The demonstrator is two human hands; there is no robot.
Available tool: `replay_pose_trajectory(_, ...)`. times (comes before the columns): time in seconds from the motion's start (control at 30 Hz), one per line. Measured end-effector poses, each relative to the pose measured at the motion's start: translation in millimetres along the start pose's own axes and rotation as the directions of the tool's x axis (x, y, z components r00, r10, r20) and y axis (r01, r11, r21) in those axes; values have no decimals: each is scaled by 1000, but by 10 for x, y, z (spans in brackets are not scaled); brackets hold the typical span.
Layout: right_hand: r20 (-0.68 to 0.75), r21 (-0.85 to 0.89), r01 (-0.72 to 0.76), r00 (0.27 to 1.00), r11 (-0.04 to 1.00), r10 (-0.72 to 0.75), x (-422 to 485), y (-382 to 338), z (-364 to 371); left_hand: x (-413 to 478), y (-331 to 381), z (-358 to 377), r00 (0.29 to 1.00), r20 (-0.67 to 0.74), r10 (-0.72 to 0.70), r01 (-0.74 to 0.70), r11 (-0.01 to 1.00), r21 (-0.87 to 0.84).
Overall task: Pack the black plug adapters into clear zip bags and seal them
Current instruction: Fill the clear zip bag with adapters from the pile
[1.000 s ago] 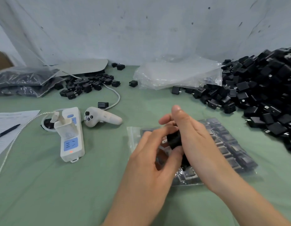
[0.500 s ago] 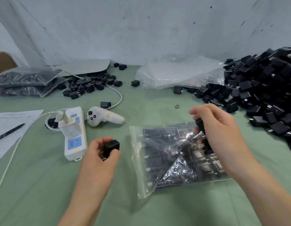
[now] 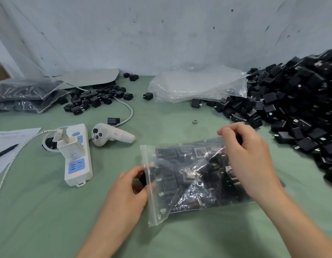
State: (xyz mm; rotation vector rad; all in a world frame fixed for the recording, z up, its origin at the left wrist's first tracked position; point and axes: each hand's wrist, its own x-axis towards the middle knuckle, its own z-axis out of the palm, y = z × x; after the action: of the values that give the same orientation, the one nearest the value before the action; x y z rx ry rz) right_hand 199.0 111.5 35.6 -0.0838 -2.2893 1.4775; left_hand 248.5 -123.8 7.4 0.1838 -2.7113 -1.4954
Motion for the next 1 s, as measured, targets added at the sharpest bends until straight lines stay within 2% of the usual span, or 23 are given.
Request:
replay_pose_trajectory(0.17,-1,-132,63,998,989,-63,-4,5,-3,-11,6,18,996,-11,93,-93,995,28)
replay_pose_trajectory(0.3,-7,-170,92,996,981,-94,-3,25,-3,-17,10,32,997,14,76,-74,991,-114)
replay_pose_trajectory(0.5,-10,-175,109,994,979,-112,2,51,-1,-55,63,-3,986,134,99,-72,978,-198)
replay_pose_trajectory(0.63,-12,-186,109,993,976,-114,-7,53,14,-47,51,-73,988,150,41,-6,974,-227)
replay_pose_trajectory(0.77,-3,-197,108,994,974,-111,-17,53,40,-61,78,-95,964,266,-10,95,946,-309)
replay_pose_trajectory(0.9,56,-234,136,990,963,-126,-20,58,46,-93,119,-89,923,384,3,203,845,-495)
replay_pose_trajectory(1.0,120,-288,173,982,942,-143,-27,52,32,-68,79,-101,954,297,-53,226,777,-588)
